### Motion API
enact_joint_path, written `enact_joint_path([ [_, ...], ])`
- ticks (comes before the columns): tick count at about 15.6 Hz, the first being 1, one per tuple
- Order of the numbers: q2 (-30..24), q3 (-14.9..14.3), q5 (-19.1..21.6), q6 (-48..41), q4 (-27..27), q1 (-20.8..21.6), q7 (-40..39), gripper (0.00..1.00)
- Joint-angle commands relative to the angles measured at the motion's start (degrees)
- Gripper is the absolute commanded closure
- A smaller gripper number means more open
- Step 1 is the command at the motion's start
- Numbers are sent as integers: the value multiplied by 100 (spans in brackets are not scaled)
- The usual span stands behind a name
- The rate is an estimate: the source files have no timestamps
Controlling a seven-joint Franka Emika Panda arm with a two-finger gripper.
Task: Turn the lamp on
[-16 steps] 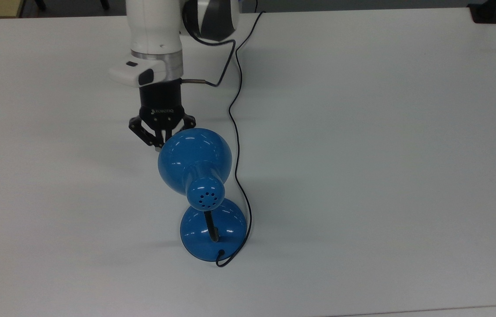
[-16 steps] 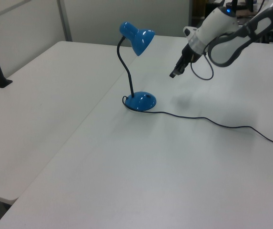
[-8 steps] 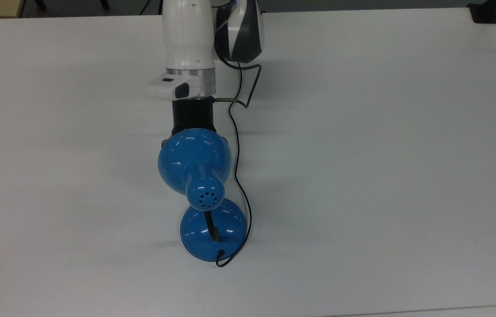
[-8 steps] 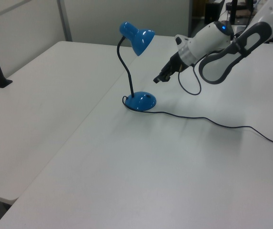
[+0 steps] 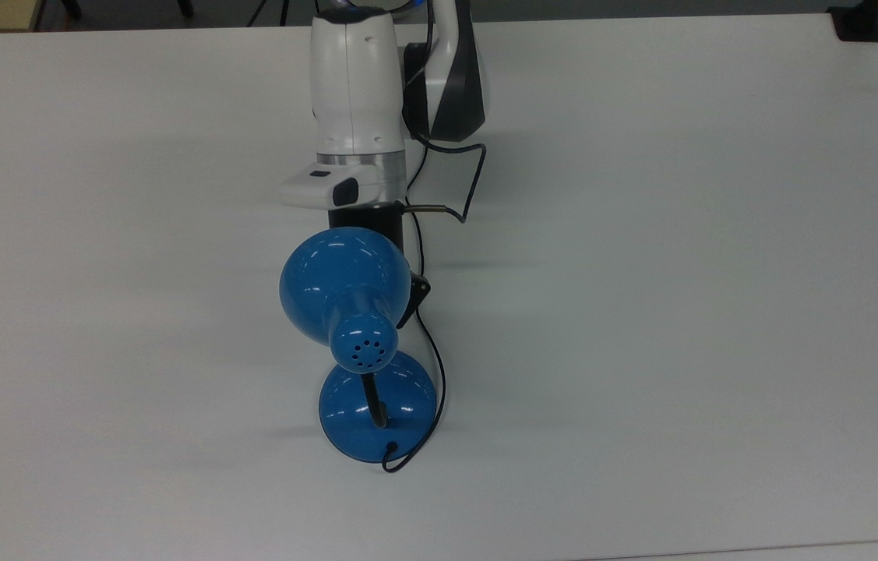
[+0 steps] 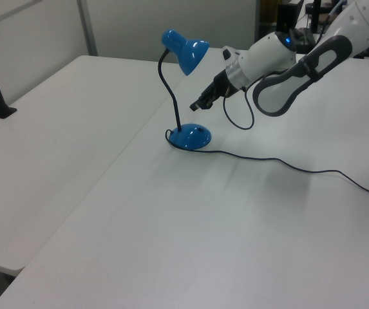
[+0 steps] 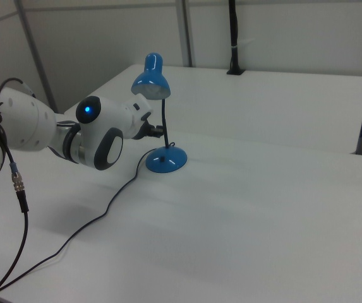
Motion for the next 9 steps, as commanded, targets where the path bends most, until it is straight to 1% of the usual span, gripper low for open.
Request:
enact_joint_path([
  [1, 225, -37, 60, 40, 97, 158, 31, 100],
  [9, 348, -72, 60, 66, -9, 167, 13, 100],
])
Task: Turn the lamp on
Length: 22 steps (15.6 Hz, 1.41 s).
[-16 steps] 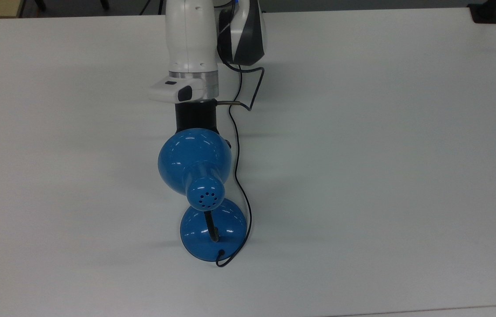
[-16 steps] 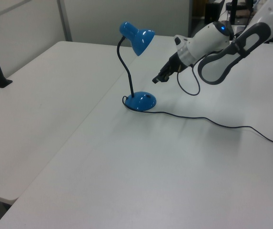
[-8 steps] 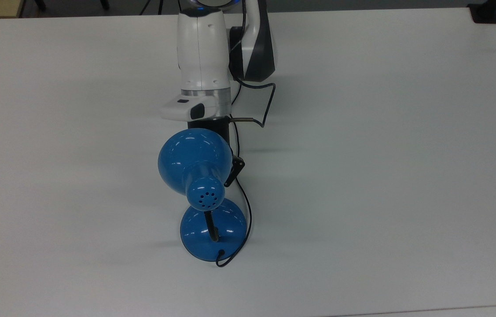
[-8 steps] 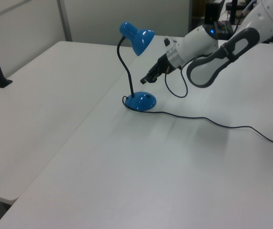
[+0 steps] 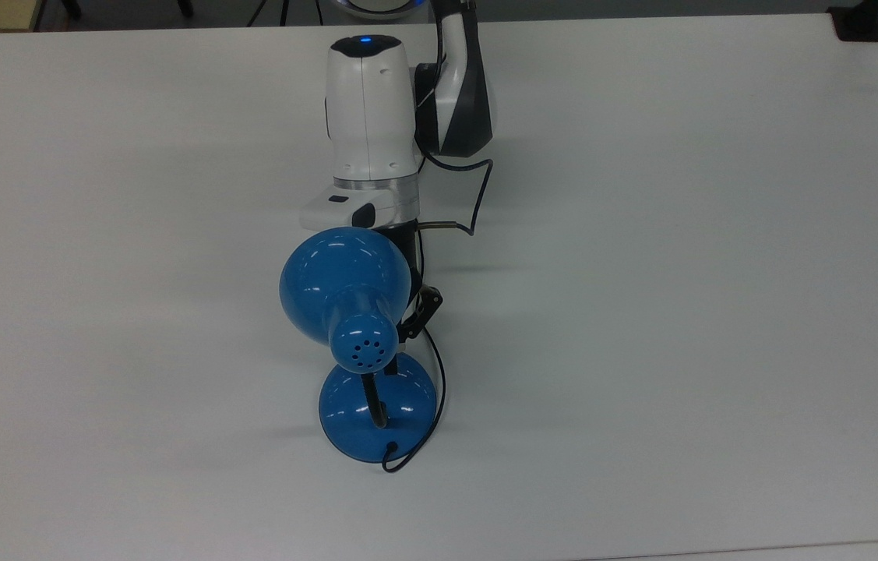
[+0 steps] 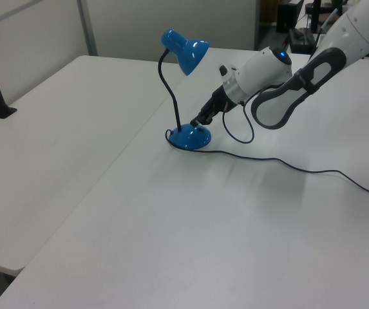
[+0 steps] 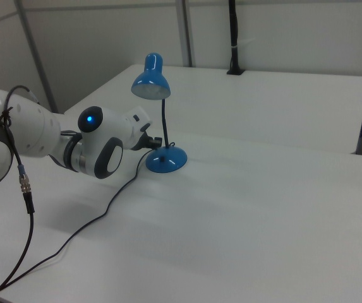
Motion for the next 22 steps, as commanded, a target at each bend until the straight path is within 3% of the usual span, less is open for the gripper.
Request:
enact_joint_path([
  [1, 31, -99, 60, 66, -70, 73, -4, 100],
  [10, -40, -293, 51, 48, -307, 82, -31, 100],
  [22, 22, -302, 78, 92, -325, 117, -75, 100],
])
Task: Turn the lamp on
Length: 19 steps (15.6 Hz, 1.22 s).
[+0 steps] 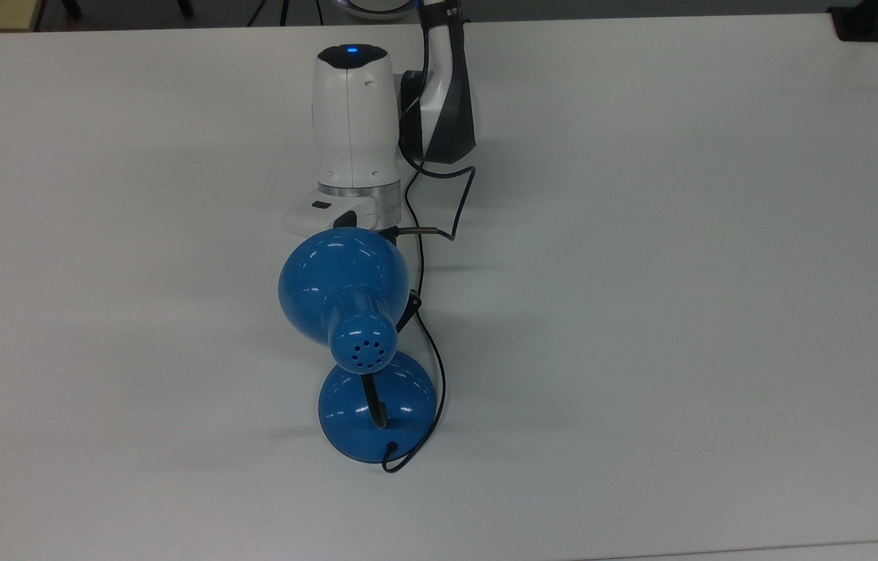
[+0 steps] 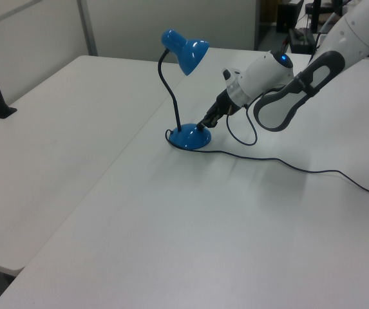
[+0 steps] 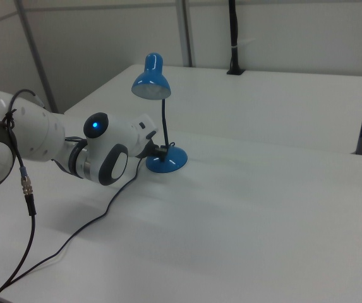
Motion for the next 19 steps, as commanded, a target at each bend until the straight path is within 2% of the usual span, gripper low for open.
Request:
enact_joint_path([
  [1, -28, -122, 78, 92, -183, 130, -64, 100],
  [9, 209, -123, 122, 118, -7, 235, -21, 100],
  [19, 227, -131, 271, 118, 195, 244, -3, 100],
])
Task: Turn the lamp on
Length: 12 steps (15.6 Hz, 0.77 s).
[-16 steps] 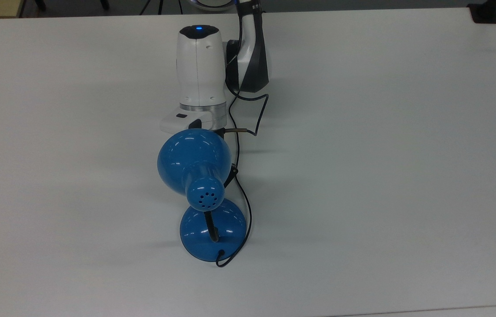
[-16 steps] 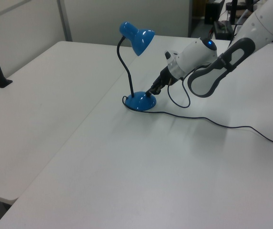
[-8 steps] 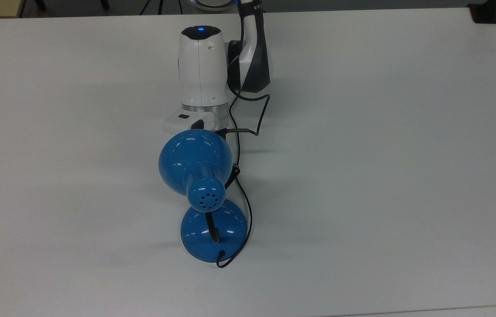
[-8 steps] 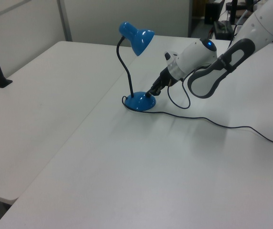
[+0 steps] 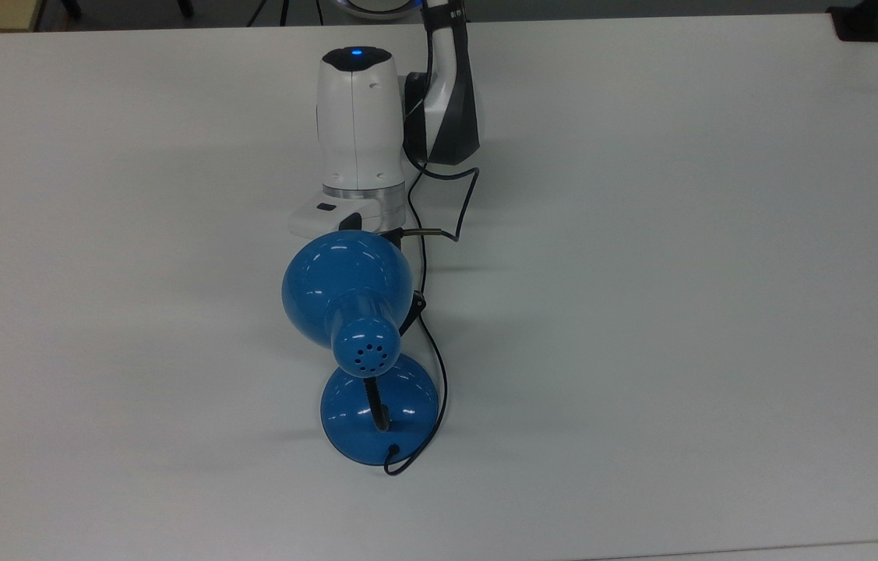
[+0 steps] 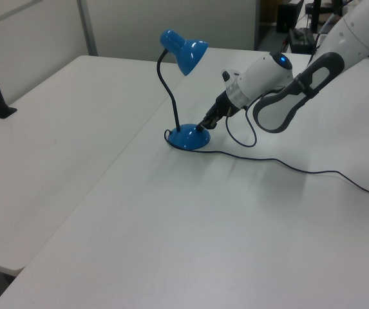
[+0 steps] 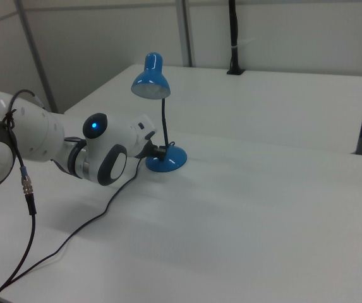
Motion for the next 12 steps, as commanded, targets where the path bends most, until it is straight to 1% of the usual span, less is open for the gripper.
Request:
enact_joint_path([
  [1, 194, -109, 237, 111, 210, 176, -4, 100],
  [4, 282, -109, 360, 102, 439, 176, 5, 100],
  [12, 378, -109, 370, 93, 544, 176, -4, 100],
])
